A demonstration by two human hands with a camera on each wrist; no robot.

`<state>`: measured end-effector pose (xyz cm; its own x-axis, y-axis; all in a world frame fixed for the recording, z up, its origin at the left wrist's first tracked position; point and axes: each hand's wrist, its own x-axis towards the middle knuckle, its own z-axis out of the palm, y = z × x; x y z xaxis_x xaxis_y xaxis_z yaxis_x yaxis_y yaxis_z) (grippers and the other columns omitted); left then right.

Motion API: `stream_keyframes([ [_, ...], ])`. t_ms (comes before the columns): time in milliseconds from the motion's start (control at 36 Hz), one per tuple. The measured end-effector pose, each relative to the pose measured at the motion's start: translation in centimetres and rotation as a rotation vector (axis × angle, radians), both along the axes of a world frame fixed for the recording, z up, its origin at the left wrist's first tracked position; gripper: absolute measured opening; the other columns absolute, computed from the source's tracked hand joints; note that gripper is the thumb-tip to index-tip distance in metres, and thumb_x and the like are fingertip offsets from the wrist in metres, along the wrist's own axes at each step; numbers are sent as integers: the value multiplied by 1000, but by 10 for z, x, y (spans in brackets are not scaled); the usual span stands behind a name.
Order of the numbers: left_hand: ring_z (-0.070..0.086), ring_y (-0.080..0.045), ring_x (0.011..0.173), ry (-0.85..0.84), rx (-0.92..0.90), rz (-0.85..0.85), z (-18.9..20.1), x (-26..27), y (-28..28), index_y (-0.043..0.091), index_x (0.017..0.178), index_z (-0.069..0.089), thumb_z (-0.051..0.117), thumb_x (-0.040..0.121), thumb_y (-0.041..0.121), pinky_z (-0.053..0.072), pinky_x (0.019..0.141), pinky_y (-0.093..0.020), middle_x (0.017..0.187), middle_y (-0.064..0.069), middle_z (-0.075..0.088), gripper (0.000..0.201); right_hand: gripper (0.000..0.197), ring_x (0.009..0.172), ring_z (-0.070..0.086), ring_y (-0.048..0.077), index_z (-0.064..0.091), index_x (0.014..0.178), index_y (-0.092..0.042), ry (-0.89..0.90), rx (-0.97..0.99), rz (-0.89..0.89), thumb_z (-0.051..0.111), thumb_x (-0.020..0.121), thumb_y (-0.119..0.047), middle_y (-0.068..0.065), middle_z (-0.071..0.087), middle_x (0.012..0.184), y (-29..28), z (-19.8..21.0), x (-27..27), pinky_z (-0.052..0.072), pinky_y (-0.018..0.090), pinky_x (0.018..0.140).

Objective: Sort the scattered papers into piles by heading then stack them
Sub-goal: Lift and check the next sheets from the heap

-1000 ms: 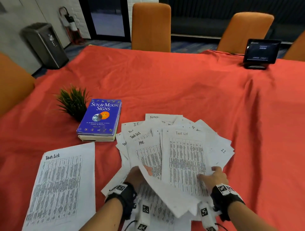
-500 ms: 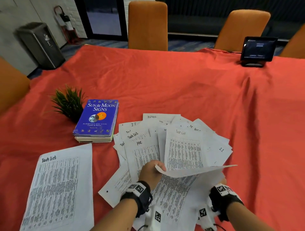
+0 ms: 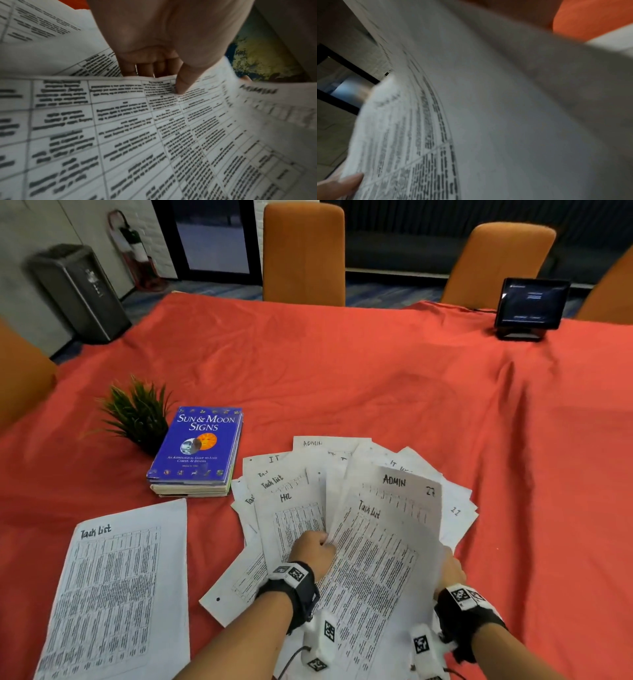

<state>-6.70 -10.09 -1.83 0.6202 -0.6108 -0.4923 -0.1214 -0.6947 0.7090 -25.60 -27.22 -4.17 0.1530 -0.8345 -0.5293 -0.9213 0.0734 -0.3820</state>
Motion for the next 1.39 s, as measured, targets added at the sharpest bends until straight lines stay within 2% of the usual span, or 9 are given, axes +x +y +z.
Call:
stream_keyframes([
  [139, 43, -14, 52, 18, 14, 142, -4, 5, 1, 14, 72, 57, 50, 95, 22, 30, 50, -20, 61, 2, 50, 25, 17, 104, 59, 31, 56, 105, -18, -150, 42, -41, 52, 92, -28, 11, 64, 115, 5, 12, 4, 44, 33, 88],
  [250, 63, -21, 79, 112, 20, 264, -10, 6, 6, 13, 111, 64, 45, 94, 23, 46, 64, -25, 98, -4, 69, 28, 70, 102, 59, 29, 66, 105, -9, -285, 107, -31, 24, 90, -62, 9, 63, 107, 5, 15, 8, 43, 39, 95],
  [444, 62, -14, 91, 142, -99, 309, -5, 2, 11, 27, 136, 33, 61, 89, 13, 52, 77, -26, 116, 13, 54, 56, 39, 100, 59, 24, 61, 116, -8, -238, 71, 127, 51, 95, -40, 12, 65, 117, 16, 16, 16, 43, 31, 87],
  [639, 62, -8, 90, 38, -314, 151, 31, 10, 13, 23, 104, 59, 56, 96, 20, 48, 82, -25, 100, 17, 62, 9, 81, 117, 54, 31, 42, 138, -12, -385, -5, -5, 70, 72, -50, 20, 53, 130, 11, 20, 19, 42, 40, 100],
  [778, 67, -13, 101, 98, -482, 40, 62, 29, 31, 31, 107, 68, 61, 92, 26, 53, 91, -30, 106, 4, 73, 18, 106, 134, 42, 22, 36, 143, -24, -751, 139, -64, 78, 53, -61, 3, 44, 144, 5, 44, 35, 34, 46, 109],
  [861, 68, -12, 101, 102, -593, 48, 82, 39, 40, 38, 97, 70, 63, 84, 28, 51, 90, -29, 103, 3, 74, 18, 78, 122, 55, 22, 56, 121, -25, -995, 282, -38, 81, 51, -50, -7, 66, 119, 6, 69, 52, 43, 42, 95],
  [1000, 68, -11, 104, 47, -769, 128, 104, 52, 50, 24, 111, 66, 64, 81, 33, 52, 87, -20, 108, 4, 74, 31, 40, 108, 65, 30, 66, 115, -10, -1237, 287, 41, 71, 78, -25, 12, 69, 118, 17, 117, 79, 50, 42, 90],
  [1139, 55, -22, 126, -123, -819, 332, 109, 62, 52, 16, 131, 52, 58, 88, 52, 42, 107, -49, 130, -5, 62, 56, 15, 85, 70, 10, 72, 95, -18, -1386, 50, 114, 68, 81, -21, -4, 76, 92, 37, 160, 94, 54, 22, 72],
  [1389, 37, -19, 141, -257, -880, 464, 117, 53, 59, 10, 141, 39, 50, 92, 52, 29, 116, -50, 147, -7, 45, 66, 23, 92, 66, 6, 66, 105, -18, -1387, -185, 301, 58, 91, -2, -12, 72, 96, 67, 171, 100, 50, 18, 78],
])
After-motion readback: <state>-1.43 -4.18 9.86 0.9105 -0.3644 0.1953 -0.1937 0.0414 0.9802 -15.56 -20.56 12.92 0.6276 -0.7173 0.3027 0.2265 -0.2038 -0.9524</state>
